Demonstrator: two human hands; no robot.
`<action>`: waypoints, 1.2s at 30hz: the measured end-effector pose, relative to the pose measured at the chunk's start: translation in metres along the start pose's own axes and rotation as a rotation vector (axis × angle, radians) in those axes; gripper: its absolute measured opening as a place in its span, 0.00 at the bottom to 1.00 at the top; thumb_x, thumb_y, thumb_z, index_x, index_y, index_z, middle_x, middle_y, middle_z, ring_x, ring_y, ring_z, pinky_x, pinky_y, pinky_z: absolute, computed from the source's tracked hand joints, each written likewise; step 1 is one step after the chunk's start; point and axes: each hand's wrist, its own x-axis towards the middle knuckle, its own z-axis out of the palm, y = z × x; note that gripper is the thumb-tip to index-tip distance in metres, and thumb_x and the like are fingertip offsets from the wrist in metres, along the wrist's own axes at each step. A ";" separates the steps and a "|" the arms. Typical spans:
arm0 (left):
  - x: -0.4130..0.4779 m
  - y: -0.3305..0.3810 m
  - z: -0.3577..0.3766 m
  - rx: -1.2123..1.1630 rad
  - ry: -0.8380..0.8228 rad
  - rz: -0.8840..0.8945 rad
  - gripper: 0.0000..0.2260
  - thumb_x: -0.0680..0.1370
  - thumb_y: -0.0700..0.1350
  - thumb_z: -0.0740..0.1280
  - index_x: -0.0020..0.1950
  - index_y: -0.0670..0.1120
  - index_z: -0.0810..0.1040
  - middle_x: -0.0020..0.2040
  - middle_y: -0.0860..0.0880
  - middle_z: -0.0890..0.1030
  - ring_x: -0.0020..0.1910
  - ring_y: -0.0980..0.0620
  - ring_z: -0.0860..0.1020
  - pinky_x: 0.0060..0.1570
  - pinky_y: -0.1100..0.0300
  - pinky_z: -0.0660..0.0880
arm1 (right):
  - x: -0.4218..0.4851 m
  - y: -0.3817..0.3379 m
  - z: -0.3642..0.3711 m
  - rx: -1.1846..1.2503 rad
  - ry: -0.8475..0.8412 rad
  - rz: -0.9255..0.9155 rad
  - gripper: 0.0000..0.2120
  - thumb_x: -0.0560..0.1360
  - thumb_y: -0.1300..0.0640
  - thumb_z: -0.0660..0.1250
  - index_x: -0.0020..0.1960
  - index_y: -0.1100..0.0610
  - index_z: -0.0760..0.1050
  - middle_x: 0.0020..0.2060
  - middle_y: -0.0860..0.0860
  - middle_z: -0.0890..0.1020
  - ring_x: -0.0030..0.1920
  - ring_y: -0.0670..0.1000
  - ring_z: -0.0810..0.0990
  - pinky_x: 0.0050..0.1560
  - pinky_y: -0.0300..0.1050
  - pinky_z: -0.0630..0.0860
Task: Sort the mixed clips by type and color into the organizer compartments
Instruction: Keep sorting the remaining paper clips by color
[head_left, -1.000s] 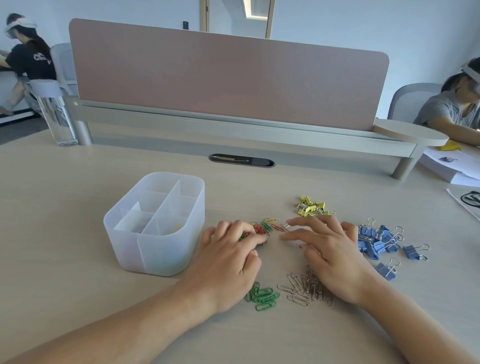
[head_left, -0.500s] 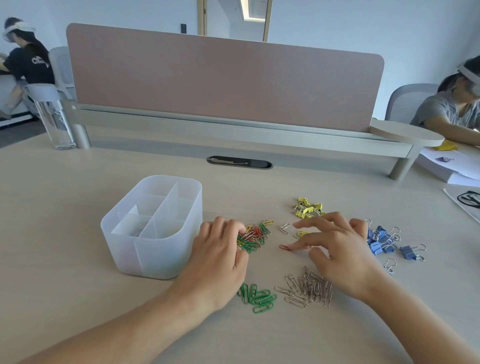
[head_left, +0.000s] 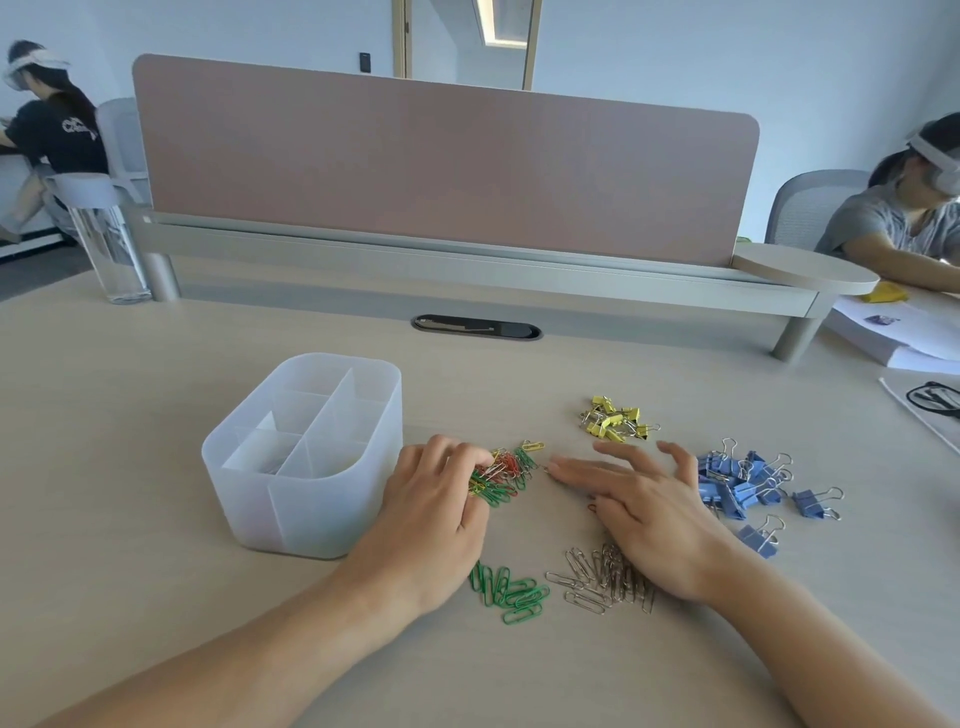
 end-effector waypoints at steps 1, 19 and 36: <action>0.000 0.000 0.000 0.001 0.000 -0.001 0.17 0.79 0.41 0.53 0.67 0.54 0.67 0.60 0.58 0.66 0.62 0.55 0.62 0.65 0.58 0.62 | -0.001 -0.001 -0.001 0.005 0.016 -0.025 0.28 0.73 0.51 0.45 0.67 0.31 0.67 0.63 0.21 0.66 0.71 0.32 0.54 0.71 0.48 0.37; -0.020 0.002 -0.013 0.303 -0.121 0.056 0.24 0.80 0.48 0.47 0.77 0.48 0.57 0.66 0.55 0.57 0.67 0.55 0.56 0.66 0.67 0.59 | -0.010 -0.032 0.007 0.012 -0.068 -0.277 0.29 0.74 0.46 0.42 0.74 0.32 0.57 0.71 0.24 0.55 0.75 0.38 0.46 0.72 0.51 0.42; -0.023 0.005 -0.012 0.282 -0.146 0.038 0.25 0.81 0.47 0.51 0.78 0.47 0.53 0.66 0.56 0.53 0.67 0.56 0.53 0.66 0.67 0.60 | -0.011 -0.028 0.003 0.055 -0.026 -0.275 0.29 0.71 0.50 0.45 0.69 0.35 0.69 0.65 0.23 0.66 0.72 0.36 0.55 0.71 0.53 0.45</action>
